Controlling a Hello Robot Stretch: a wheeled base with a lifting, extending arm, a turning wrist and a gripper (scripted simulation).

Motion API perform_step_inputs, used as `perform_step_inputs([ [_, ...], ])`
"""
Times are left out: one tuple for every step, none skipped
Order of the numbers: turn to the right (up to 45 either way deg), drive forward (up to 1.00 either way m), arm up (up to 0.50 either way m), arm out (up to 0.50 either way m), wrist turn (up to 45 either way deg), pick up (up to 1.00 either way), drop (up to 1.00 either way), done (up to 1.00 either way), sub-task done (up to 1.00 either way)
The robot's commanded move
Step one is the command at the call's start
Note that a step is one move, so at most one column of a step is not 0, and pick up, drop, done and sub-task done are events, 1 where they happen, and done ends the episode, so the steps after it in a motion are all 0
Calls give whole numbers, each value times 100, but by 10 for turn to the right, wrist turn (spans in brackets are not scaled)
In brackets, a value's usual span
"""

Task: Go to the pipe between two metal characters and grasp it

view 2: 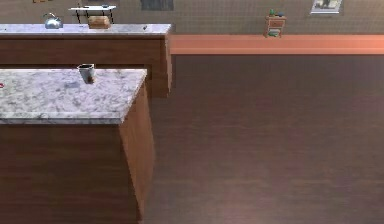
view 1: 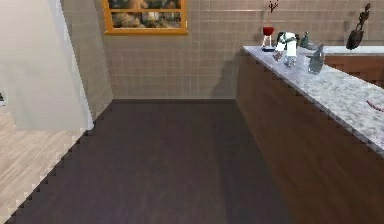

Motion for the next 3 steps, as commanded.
perform_step_inputs([
  [30,0,0,0,0,0,0,0,0],
  [0,100,0,0,0,0,0,0,0],
  [30,0,0,0,0,0,0,0,0],
])
